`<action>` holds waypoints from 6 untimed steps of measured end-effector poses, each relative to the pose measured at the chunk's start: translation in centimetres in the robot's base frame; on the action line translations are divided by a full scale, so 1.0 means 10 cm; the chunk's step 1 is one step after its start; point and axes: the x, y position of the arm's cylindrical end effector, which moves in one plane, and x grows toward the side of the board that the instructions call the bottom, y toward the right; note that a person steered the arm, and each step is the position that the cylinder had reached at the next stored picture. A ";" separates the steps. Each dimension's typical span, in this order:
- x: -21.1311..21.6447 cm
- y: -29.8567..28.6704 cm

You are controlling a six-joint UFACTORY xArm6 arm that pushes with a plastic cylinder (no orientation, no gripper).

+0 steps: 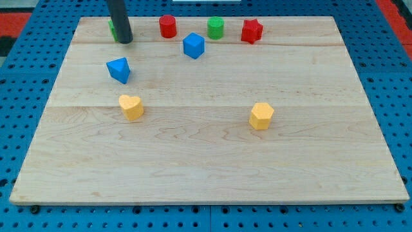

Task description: Place the blue cube underneath the red star

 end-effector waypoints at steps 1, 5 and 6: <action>0.00 0.18; 0.30 1.81; 0.25 2.03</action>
